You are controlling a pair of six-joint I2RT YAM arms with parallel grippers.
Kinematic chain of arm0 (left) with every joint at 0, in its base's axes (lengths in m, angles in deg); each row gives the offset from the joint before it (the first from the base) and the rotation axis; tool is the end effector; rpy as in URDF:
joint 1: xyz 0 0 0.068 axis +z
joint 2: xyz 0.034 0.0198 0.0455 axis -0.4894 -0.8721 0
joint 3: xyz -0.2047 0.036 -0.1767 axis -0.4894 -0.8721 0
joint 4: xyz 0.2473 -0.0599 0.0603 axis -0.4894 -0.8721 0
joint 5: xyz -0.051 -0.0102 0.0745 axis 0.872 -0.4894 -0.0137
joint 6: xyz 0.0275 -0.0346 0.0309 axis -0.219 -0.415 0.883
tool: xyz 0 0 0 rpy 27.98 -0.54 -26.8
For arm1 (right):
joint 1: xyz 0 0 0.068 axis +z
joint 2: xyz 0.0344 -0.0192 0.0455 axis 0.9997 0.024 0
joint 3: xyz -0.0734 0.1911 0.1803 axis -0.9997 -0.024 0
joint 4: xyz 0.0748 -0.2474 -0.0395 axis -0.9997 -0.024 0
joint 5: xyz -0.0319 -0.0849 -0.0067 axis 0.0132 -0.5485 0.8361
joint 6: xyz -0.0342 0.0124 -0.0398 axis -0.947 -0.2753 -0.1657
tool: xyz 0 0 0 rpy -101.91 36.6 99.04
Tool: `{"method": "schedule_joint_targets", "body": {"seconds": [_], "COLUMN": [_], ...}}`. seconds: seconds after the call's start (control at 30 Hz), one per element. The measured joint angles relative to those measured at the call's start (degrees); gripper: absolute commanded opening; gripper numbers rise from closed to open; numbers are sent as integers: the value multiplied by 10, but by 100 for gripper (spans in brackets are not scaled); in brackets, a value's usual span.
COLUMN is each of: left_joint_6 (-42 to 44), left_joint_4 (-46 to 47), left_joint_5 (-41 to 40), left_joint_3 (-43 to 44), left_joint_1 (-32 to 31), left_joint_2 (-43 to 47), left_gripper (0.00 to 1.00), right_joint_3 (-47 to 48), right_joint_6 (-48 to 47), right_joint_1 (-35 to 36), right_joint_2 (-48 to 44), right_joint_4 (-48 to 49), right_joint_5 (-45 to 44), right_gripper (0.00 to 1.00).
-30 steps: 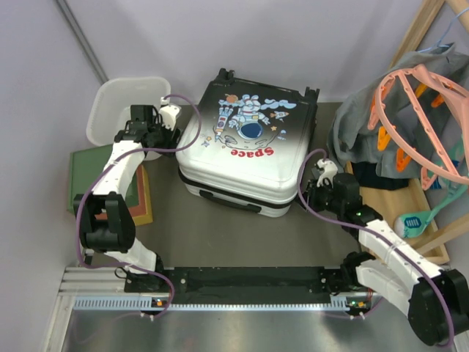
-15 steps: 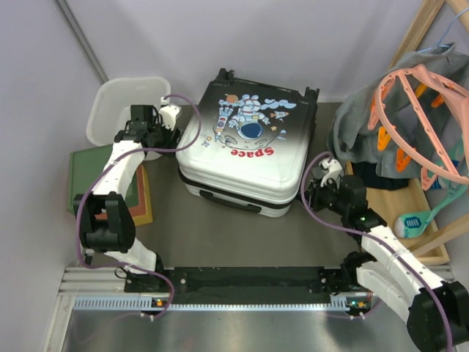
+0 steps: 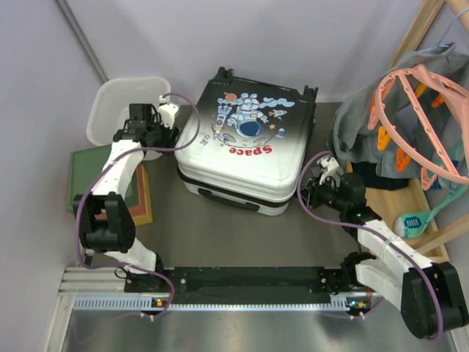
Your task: Open, take out, and arrange the luggage
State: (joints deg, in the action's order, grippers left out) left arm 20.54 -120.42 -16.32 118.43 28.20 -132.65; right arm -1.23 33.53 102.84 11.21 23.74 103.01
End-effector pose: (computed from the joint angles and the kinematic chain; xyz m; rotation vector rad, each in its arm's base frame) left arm 0.3514 -0.0139 0.2982 0.5919 2.2675 -0.0491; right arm 0.1872 0.0662 0.1965 -0.3859 1.9514 0.8280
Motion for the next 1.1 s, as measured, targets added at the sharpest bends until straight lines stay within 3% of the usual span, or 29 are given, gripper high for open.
{"method": "schedule_joint_targets", "body": {"seconds": [0.63, 1.1], "left_joint_6": [2, 1], "left_joint_4": [13, 13], "left_joint_5": [-19, -19], "left_joint_3": [14, 14], "left_joint_1": [3, 3], "left_joint_2": [0, 0], "left_gripper": [69, 69], "right_joint_3": [-42, -49], "right_joint_6": [56, 73], "right_joint_1": [-2, -3], "right_joint_2": [98, 133], "right_joint_4": [213, 253], "right_joint_5": [48, 43], "right_gripper": [25, 2]}}
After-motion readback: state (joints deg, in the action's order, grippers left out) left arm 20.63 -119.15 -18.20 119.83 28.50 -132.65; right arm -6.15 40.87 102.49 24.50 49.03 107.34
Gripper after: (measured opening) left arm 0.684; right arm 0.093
